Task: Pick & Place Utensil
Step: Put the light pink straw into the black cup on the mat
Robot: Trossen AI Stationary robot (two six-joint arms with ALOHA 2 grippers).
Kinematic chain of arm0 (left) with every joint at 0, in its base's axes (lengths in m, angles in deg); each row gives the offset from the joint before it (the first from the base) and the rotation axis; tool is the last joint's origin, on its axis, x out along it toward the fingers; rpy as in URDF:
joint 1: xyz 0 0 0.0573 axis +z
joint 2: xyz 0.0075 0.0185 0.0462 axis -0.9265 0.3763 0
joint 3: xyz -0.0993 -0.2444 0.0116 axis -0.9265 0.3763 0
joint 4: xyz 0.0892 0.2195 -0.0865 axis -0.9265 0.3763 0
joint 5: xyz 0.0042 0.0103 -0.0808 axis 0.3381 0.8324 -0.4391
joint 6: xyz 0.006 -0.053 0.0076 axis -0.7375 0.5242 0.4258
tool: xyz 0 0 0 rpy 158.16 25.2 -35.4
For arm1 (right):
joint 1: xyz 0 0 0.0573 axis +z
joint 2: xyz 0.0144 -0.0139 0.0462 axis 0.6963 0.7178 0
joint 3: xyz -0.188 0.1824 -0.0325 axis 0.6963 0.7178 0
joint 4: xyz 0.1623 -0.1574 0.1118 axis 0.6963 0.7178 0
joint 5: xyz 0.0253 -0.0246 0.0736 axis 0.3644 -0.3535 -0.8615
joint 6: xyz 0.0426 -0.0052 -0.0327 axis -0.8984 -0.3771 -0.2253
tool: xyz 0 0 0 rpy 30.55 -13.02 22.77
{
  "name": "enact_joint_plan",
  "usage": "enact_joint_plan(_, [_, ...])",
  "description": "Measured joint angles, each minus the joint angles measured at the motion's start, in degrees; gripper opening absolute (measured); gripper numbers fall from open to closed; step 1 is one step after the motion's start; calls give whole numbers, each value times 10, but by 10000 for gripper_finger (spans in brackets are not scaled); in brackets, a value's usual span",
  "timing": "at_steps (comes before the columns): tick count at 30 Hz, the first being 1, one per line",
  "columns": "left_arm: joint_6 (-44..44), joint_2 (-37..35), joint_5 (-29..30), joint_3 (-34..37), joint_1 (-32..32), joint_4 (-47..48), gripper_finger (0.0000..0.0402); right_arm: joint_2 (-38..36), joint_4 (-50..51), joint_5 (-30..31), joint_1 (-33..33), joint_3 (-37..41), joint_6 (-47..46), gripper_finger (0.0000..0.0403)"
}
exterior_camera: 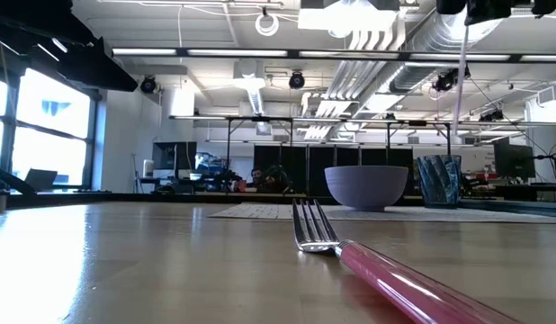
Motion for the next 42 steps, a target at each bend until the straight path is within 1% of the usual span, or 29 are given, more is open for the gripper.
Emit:
enact_joint_plan(3, [0, 0, 0, 0, 0, 0, 398, 0, -1, -20, -69, 0, 11, 4])
enact_joint_plan(5, [0, 0, 0, 0, 0, 0, 398, 1, -3, -50, -111, 0, 27, 3])
enact_joint_plan(8, [0, 0, 0, 0, 0, 0, 398, 8, -36, -114, -172, 1, 45, 2])
enact_joint_plan(11, [0, 0, 0, 0, 0, 0, 398, 22, -103, -191, -226, 1, 125, 3])
enact_joint_plan(14, [0, 0, 0, 0, 0, 0, 398, 38, -190, -263, -261, 1, 220, 1])
enact_joint_plan(17, [0, 0, 0, 0, 0, 0, 398, 49, -259, -298, -284, 1, 272, 2])
enact_joint_plan(20, [0, 0, 0, 0, 0, 0, 398, 62, -280, -327, -307, 0, 291, 2])
enact_joint_plan(24, [0, 0, 0, 0, 0, 0, 398, 88, -272, -371, -342, 0, 294, 2])
enact_joint_plan(27, [0, 0, 0, 0, 0, 0, 398, 118, -267, -385, -360, 0, 276, 4])
enact_joint_plan(31, [0, 0, 0, 0, 0, 0, 398, 154, -267, -396, -373, 0, 279, 2])
enact_joint_plan(36, [0, 0, 0, 0, 0, 0, 398, 187, -248, -409, -374, 0, 255, 4])
enact_joint_plan(39, [0, 0, 0, 0, 0, 0, 398, 194, -208, -400, -371, 0, 243, 13])
enact_joint_plan(42, [0, 0, 0, 0, 0, 0, 398, 193, -163, -371, -368, 0, 215, 26])
